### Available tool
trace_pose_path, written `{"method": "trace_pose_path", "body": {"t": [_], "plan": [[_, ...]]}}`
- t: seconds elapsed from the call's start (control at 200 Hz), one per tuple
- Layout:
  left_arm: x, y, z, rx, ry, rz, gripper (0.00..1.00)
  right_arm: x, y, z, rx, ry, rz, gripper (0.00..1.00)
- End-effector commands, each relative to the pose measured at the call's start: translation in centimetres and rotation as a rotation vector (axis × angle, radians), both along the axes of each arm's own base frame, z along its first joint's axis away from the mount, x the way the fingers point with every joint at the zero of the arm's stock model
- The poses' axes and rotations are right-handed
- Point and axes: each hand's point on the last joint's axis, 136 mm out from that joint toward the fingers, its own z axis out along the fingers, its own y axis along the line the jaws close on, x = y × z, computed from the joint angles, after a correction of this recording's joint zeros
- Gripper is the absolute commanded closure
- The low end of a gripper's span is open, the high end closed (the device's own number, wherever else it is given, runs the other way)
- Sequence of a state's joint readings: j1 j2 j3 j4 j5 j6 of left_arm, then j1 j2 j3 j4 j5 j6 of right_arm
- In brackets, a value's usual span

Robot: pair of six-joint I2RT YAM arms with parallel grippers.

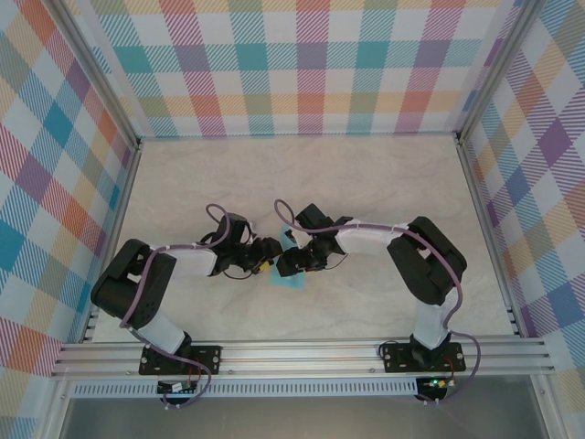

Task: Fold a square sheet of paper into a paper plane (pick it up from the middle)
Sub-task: Fold the triangle a second time at the center of the table.

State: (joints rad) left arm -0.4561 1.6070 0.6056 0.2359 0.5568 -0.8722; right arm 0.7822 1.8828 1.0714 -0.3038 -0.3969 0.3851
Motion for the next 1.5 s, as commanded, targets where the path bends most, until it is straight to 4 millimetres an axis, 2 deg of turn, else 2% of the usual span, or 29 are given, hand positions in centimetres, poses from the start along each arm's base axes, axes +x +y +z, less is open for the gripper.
{"method": "trace_pose_path", "body": {"t": [0.0,0.145,0.32,0.56,0.83,1.06,1.2,1.355,1.495], "plan": [[1.1,-1.3,1.3,-0.049,-0.035,-0.010,0.44,-2.7,-2.8,-7.0,-0.149,0.046,0.062,0.24],[1.3,-1.1,0.9,-0.032,-0.025,0.000,0.50,-2.4,-2.5,-6.0,-0.128,0.023,0.061,0.19],[1.1,-0.9,0.1,-0.015,-0.008,0.006,0.56,-1.4,-1.6,-4.1,-0.068,-0.015,0.047,0.19],[1.0,-0.7,-0.3,0.001,0.002,0.009,0.61,-0.7,-1.2,-2.8,-0.023,-0.036,0.034,0.20],[0.5,0.2,-1.7,0.069,0.032,0.018,0.74,1.4,-0.8,1.5,0.077,-0.118,-0.032,0.20],[0.1,0.8,-2.3,0.112,0.045,0.012,0.79,3.3,-1.2,3.5,0.100,-0.162,-0.124,0.20],[0.0,0.6,-2.4,0.104,0.049,0.002,0.79,3.3,-0.8,4.1,0.127,-0.154,-0.123,0.18],[0.1,0.4,-2.0,0.099,0.035,-0.008,0.79,3.4,-0.6,3.3,0.116,-0.125,-0.136,0.19],[0.0,0.5,-2.3,0.109,0.045,-0.017,0.78,4.1,-0.3,4.3,0.130,-0.137,-0.159,0.16]]}}
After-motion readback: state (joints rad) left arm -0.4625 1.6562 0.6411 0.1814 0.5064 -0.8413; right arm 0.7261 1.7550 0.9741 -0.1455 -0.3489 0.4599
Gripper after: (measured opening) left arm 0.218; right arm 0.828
